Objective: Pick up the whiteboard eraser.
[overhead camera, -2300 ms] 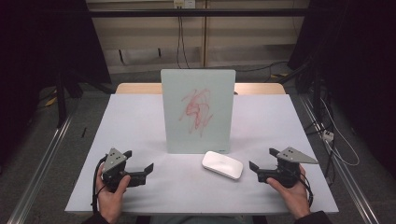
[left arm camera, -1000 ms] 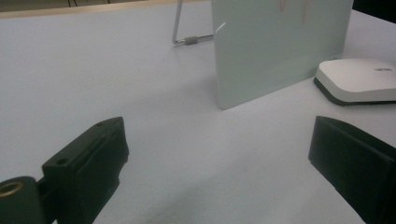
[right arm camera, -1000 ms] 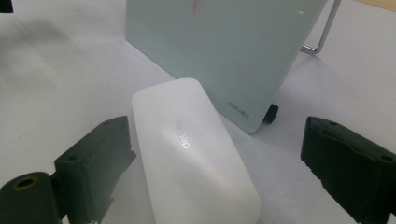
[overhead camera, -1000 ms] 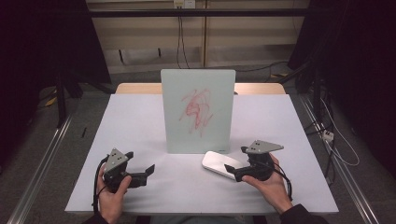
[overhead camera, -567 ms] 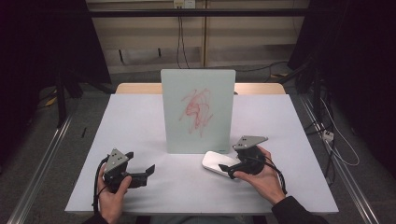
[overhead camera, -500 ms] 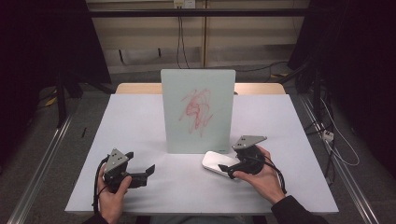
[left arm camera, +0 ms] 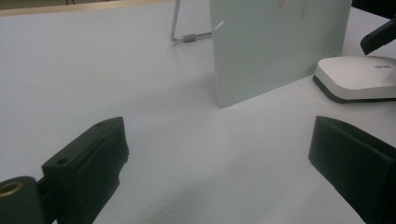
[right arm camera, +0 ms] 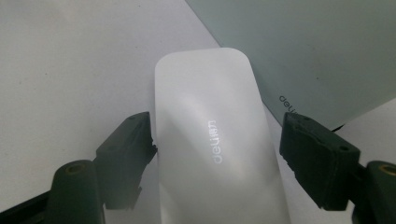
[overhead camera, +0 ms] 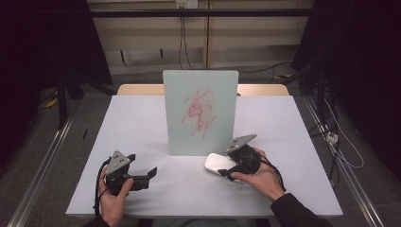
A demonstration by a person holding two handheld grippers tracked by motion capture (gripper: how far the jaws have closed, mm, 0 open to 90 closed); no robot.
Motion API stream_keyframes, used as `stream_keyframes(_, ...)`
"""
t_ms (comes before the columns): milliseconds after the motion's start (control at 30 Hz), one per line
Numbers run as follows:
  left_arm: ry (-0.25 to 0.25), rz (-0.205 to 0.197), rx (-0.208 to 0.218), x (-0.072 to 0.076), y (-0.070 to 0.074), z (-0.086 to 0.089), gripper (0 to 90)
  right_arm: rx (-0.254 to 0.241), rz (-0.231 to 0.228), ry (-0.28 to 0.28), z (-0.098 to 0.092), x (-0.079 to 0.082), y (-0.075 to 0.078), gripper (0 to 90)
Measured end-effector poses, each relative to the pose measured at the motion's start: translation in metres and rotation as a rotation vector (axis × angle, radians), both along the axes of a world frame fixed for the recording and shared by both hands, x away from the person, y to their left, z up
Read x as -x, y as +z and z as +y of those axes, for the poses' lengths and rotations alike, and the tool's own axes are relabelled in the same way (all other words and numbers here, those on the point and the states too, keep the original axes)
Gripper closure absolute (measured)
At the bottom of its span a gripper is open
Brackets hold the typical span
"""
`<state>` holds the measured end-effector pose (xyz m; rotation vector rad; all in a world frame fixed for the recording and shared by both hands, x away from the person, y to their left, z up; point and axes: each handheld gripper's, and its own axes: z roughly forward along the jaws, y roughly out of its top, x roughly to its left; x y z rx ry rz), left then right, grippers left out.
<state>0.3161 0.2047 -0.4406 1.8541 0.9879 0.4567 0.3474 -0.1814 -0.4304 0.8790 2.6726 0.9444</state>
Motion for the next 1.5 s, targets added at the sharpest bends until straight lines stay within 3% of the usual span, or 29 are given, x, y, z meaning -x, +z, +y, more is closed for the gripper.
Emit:
stream_keyframes(67,-0.009,0.003,-0.002,0.0001,0.0002,0.0,4.5,0.023,0.025,0.019,0.0038,-0.002,-0.0027,26.6)
stream_keyframes(300,-0.003,0.0,-0.002,0.0001,0.0001,-0.0001,4.5,0.07,0.035,0.056,0.0083,-0.0074,-0.0055,28.9)
stream_keyframes(967,-0.009,0.003,-0.003,0.0,-0.0003,0.0,4.5,0.119,0.045,0.108,0.0106,-0.0104,-0.0045,31.3)
stream_keyframes(1500,-0.011,0.009,-0.007,0.0004,0.0001,0.0006,4.5,0.067,0.038,0.09,0.0073,-0.0056,0.0026,31.5)
